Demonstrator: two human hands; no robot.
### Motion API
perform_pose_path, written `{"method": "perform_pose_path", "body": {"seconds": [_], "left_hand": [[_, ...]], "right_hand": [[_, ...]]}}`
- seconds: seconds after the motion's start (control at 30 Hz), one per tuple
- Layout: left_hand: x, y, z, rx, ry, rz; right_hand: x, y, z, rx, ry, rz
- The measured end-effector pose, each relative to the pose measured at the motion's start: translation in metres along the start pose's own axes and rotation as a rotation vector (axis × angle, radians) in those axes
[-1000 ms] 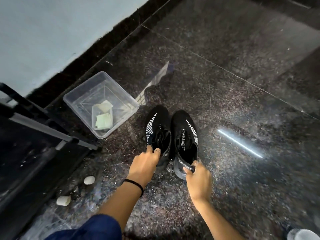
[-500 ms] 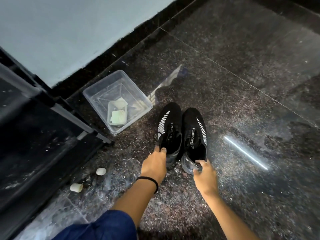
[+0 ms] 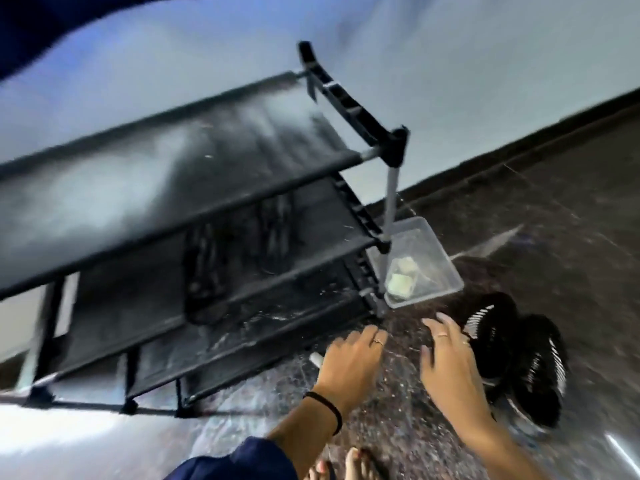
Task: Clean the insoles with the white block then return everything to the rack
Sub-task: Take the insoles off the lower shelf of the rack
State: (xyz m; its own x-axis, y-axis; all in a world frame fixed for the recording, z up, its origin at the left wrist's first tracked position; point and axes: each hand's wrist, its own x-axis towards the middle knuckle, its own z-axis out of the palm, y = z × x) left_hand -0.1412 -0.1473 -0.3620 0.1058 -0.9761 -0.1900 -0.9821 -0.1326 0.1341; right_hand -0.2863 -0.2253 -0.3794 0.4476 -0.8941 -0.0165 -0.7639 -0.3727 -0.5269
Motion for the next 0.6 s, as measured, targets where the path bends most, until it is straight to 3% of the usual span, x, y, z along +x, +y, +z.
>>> {"method": "perform_pose_path", "body": {"seconds": [0.17,0.33,0.47,0.6], "left_hand": [[-0.05,-0.036,-0.048,0.014,0.428,0.022],[-0.075,-0.083,-0.096,-0.077,0.7,-0.346],[-0.078,-0.127,-0.124,-0.442,0.555,-0.783],[-0.075,-0.16,-0.129,-0.483,0.304,-0.99]], "right_hand": [[-0.006,-0.1,-0.015,0.06,-0.002,-0.338],[0.003,-0.179,-0.026,0.246,0.092,-0.411],[0.041,-0.218,-0.025,0.267,0.012,-0.259],[0.071,-0.231,-0.011,0.137,-0.072,-0.119]]}}
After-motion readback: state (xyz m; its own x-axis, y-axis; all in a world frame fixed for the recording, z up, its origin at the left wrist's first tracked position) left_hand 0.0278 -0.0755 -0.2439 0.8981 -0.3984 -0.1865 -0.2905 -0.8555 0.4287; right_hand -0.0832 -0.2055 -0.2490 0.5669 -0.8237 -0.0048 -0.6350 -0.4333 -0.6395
